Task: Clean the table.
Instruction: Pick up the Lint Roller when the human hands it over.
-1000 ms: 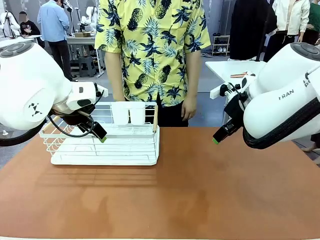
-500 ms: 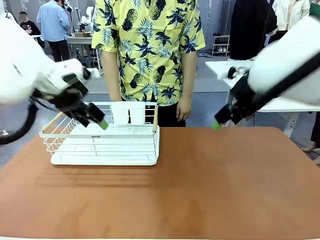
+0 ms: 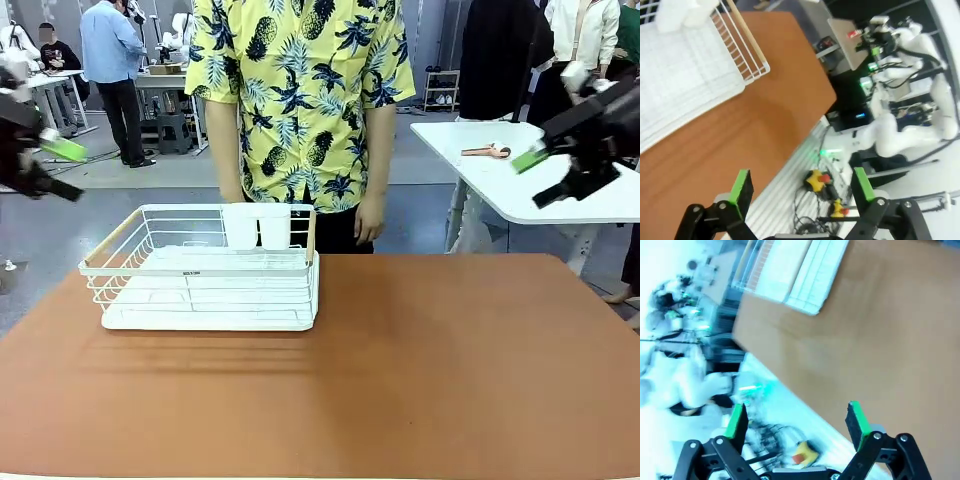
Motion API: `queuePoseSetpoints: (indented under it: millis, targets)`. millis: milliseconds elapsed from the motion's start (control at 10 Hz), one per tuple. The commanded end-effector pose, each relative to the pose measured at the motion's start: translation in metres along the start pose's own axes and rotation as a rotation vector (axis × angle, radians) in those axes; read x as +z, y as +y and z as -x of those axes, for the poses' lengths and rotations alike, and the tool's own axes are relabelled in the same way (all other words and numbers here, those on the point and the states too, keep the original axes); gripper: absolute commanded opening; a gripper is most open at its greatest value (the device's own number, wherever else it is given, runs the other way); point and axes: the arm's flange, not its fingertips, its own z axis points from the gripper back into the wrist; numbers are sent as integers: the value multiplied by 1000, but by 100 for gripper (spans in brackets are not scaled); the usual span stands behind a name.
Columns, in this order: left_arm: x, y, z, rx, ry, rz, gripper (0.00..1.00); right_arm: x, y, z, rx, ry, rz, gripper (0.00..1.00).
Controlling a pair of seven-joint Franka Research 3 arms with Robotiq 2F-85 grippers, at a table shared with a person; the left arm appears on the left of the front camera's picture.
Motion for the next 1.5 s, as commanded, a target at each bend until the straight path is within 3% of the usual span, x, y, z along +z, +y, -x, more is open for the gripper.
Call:
queuePoseSetpoints:
  millis: [0, 300, 600, 800, 1400]
  targets:
    - [40, 27, 12, 80, -16, 92, 100, 45, -40, 1, -121, 54, -186, 100]
    - [92, 43, 45, 118, -98, 166, 100, 102, -88, 23, -271, -92, -289, 100]
    - [123, 59, 72, 168, -165, 203, 100, 143, -132, 44, -366, -160, -317, 100]
    - [132, 68, 81, 182, -206, 217, 100, 148, -143, 51, -377, -176, -335, 100]
    - [129, 74, 87, 215, -205, 200, 100, 141, -148, 52, -388, -169, -321, 100]
